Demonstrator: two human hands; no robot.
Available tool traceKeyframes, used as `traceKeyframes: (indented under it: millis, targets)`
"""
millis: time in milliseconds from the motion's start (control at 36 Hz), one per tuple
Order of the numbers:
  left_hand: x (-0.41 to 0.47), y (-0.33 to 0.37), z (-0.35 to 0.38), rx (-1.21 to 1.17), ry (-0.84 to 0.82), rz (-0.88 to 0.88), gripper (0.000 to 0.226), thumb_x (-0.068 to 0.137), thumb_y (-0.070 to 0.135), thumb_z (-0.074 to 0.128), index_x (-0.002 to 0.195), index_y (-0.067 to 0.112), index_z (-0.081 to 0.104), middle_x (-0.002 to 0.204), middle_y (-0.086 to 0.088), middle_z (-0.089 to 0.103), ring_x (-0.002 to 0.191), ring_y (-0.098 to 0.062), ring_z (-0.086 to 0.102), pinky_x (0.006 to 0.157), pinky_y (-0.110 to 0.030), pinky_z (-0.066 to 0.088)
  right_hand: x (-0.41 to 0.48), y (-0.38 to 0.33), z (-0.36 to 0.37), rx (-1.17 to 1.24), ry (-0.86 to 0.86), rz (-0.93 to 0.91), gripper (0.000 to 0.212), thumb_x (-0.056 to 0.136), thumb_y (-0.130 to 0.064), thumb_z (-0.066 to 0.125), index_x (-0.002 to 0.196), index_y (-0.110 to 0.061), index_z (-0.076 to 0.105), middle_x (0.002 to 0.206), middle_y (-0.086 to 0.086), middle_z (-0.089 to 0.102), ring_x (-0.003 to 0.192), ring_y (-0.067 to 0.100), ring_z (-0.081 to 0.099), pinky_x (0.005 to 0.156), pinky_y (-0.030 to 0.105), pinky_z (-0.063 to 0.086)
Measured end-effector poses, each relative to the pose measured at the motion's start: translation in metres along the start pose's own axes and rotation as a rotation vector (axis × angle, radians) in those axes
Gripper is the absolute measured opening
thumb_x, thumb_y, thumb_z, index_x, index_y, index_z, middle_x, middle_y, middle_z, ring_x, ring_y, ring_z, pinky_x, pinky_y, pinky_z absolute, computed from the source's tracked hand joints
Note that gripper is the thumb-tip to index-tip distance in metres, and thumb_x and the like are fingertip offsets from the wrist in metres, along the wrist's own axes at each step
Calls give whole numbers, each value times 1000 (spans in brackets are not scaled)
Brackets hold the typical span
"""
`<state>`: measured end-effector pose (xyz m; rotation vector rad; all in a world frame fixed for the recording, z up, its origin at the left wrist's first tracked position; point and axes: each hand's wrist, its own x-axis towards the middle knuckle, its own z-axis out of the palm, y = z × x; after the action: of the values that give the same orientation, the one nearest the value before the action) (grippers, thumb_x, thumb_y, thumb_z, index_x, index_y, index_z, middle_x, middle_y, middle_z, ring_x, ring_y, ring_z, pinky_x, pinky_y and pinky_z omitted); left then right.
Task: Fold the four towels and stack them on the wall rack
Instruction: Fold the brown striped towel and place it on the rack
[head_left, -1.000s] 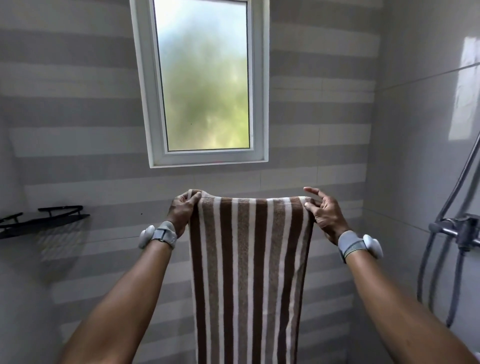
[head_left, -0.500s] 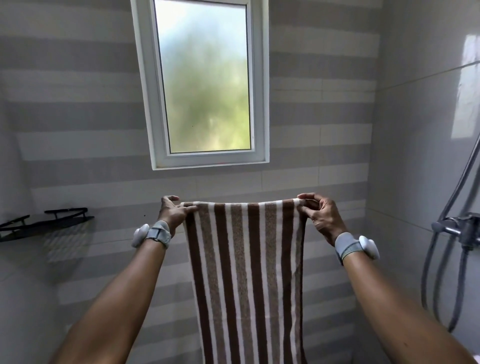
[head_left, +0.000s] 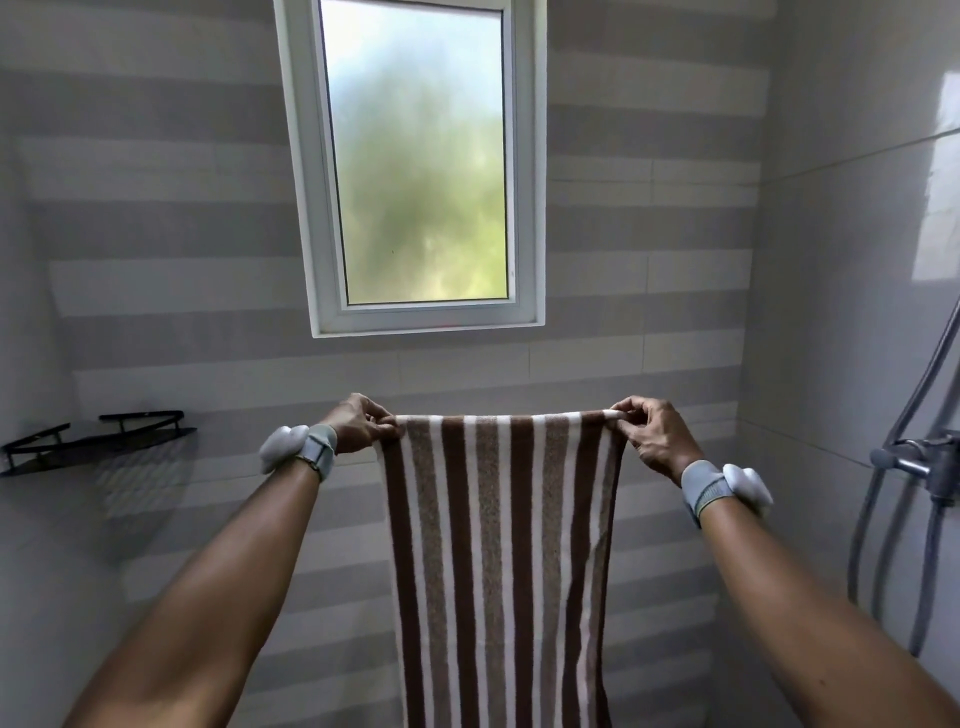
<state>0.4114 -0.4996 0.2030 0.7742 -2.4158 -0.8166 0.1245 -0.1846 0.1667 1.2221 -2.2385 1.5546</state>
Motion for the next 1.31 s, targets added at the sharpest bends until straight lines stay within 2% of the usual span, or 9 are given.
traceKeyframes:
  millis: [194, 444, 556, 722, 833, 1028, 1111, 1222, 1306]
  targets:
    - [-3, 12, -16, 175, -101, 71, 21, 96, 29, 62, 95, 14, 75, 79, 5, 64, 70, -7, 52, 64, -21, 42, -1, 5, -7, 1, -47, 4, 10, 90, -14, 71, 83, -13, 65, 77, 5, 68, 72, 18, 63, 71, 40, 55]
    - [-7, 17, -11, 136, 47, 185, 21, 96, 33, 60, 90, 15, 71, 76, 7, 62, 81, -12, 54, 62, -18, 39, -8, -2, -13, -68, -77, 36, 8, 88, -21, 74, 85, -14, 75, 73, 0, 73, 65, 11, 63, 62, 16, 47]
    - [-7, 31, -9, 226, 112, 255, 27, 96, 35, 60, 102, 11, 73, 101, 0, 56, 92, -16, 53, 79, -21, 37, -9, -3, -9, -120, -40, 111, 12, 91, -14, 69, 79, -14, 68, 63, -1, 66, 46, 6, 60, 45, 10, 42]
    - [-11, 43, -15, -8, 65, 285, 15, 90, 32, 69, 85, 18, 74, 82, -4, 70, 74, -15, 61, 69, -33, 54, -14, -6, -11, -10, -162, 189, 25, 88, 6, 52, 100, -15, 57, 79, 17, 66, 66, 34, 71, 60, 44, 61]
    - [-12, 51, -16, 28, 118, 323, 17, 88, 33, 71, 91, 17, 76, 82, 2, 70, 72, -8, 58, 64, -23, 46, -16, -13, -11, -215, -343, 125, 15, 82, -4, 71, 92, -12, 64, 74, 3, 61, 68, 19, 56, 57, 32, 53]
    - [-15, 71, -7, -91, 20, 307, 16, 86, 25, 75, 86, 10, 75, 67, -6, 66, 52, -16, 57, 45, -20, 43, -10, -28, 2, -351, -375, 224, 27, 75, 8, 68, 71, -13, 51, 64, 8, 60, 66, 24, 73, 39, 22, 42]
    - [-14, 80, -4, -117, 4, 310, 14, 86, 25, 74, 86, 11, 74, 70, -15, 69, 56, -21, 64, 41, -21, 40, -8, -35, 9, -307, -363, 135, 17, 76, 1, 64, 86, -12, 62, 79, 7, 67, 73, 22, 66, 50, 22, 46]
    - [-12, 94, 1, -109, 22, 325, 16, 86, 22, 75, 86, 6, 73, 70, -15, 69, 57, -24, 68, 41, -21, 42, -12, -47, 20, -139, -496, 77, 47, 78, -8, 71, 121, -18, 56, 97, 6, 62, 85, 19, 59, 61, 19, 50]
    - [-7, 97, 3, -65, 30, 334, 17, 83, 29, 77, 85, 13, 75, 77, -14, 72, 64, -25, 70, 58, -33, 56, -10, -52, 24, -158, -597, 52, 54, 83, -17, 77, 128, -29, 50, 110, 4, 63, 99, 20, 64, 68, 18, 50]
